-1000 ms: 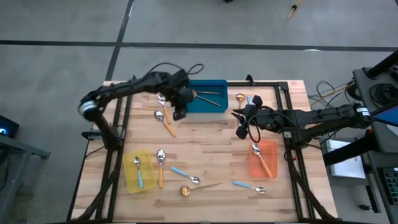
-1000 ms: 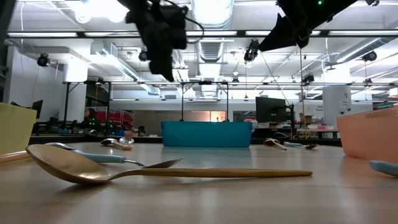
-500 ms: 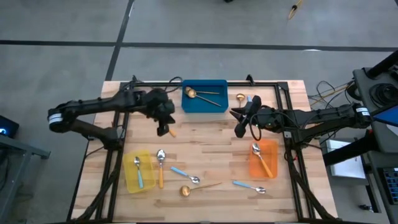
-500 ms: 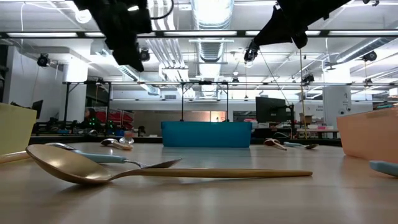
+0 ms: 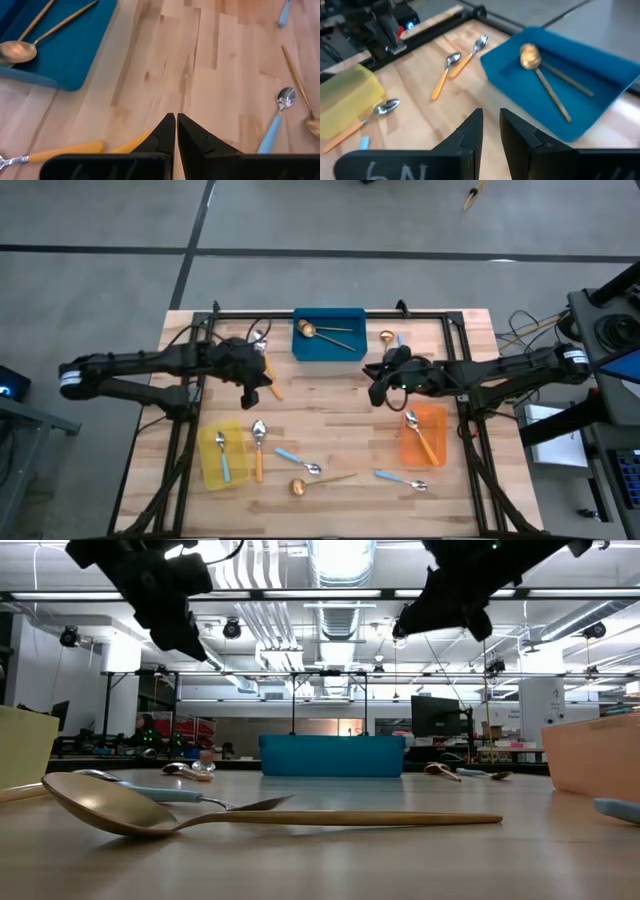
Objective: Sort silverware by color (type)
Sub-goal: Put the blue spoon into the yellow bin
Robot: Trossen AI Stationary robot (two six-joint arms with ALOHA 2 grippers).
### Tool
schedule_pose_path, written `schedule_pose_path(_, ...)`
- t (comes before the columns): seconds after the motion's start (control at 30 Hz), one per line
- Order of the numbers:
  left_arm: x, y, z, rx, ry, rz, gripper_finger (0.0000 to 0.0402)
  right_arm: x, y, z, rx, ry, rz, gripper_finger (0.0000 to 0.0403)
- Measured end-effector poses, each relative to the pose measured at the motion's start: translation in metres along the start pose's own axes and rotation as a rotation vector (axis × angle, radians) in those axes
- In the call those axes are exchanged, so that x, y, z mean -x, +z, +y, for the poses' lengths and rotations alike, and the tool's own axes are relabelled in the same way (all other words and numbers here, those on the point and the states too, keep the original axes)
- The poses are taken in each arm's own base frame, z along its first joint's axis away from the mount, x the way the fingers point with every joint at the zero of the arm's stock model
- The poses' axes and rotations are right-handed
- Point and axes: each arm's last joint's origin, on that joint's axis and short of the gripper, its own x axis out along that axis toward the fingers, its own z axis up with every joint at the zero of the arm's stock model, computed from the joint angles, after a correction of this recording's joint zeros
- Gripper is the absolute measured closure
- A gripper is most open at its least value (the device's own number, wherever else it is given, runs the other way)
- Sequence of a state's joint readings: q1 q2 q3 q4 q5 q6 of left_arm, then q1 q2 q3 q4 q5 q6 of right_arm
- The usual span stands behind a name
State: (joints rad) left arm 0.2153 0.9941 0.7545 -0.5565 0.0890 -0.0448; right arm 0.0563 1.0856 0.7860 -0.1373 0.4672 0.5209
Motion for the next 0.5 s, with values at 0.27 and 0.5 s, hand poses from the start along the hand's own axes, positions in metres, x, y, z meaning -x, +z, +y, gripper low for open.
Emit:
schedule_pose_path(0.27,-0.006,-0.015,0.001,-0.013,0.000,-0.020,0.0402,-0.023,0.005,0.021,-0.008,0.085,0.106,0.0349)
schedule_pose_path(0.5,-0.008,-0.018,0.001,-0.014,0.000,-0.016,0.0401,-0.037,0.026,0.042,0.065,0.068,0.201,0.0349)
